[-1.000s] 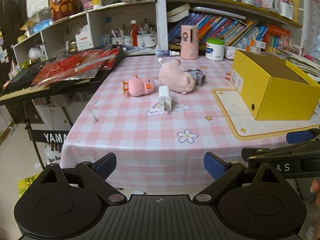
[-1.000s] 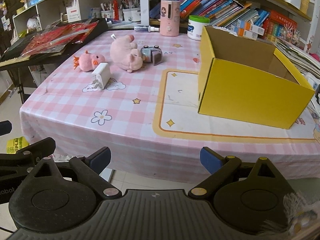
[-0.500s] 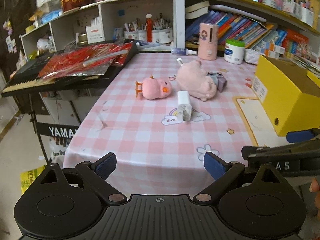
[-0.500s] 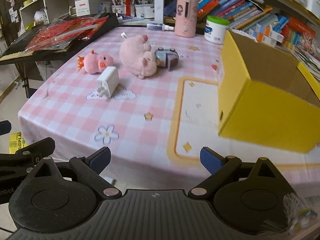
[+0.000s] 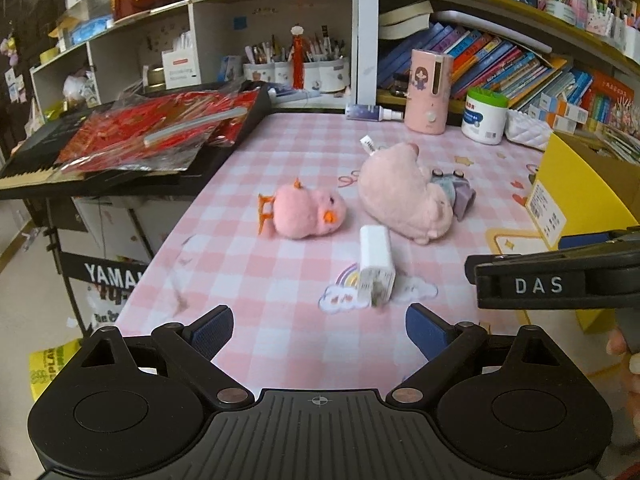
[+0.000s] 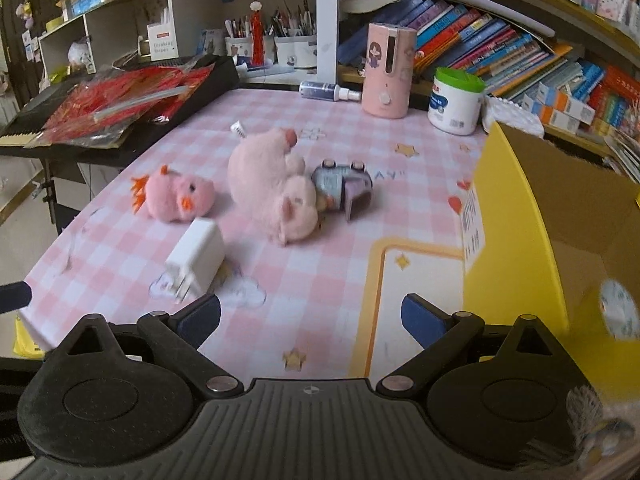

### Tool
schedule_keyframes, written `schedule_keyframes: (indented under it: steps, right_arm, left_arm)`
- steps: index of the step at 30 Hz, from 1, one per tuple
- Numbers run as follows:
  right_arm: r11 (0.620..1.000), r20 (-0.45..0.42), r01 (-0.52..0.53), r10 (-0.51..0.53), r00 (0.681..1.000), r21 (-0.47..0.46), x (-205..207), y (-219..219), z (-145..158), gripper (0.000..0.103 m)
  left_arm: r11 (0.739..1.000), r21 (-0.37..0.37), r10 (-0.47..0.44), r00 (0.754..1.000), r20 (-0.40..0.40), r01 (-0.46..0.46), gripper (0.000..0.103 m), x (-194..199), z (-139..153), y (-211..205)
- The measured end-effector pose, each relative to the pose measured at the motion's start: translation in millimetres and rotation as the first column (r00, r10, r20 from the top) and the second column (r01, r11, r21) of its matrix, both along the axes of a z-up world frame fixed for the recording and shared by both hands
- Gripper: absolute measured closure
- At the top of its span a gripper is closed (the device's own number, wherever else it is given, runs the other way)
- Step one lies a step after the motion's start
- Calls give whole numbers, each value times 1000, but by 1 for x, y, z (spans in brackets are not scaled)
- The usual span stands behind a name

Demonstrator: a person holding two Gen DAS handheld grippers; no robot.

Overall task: Organize objects
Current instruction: 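Grasp the white charger with the left tool while the right tool grasps the pink plush pig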

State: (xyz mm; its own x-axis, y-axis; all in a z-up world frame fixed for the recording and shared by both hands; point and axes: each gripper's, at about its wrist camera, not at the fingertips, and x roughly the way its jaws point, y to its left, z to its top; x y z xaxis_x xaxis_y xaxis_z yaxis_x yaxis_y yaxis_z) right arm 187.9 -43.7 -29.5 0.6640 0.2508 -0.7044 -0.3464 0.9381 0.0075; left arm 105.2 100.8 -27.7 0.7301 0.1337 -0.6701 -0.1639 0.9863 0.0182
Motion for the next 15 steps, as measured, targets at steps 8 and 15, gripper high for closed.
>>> schedule_keyframes:
  steps: [8,15]
  right_arm:
    - [1000,22,-29,29,999,10,42,10,5,5]
    - [994,56,-106,105,993,11,77,30,12,5]
  left_arm:
    - [999,-13,-49,999,-21,48,20,41,-7,-7]
    - [997,-22,-80,996,-45,79,29,69,-17,-13]
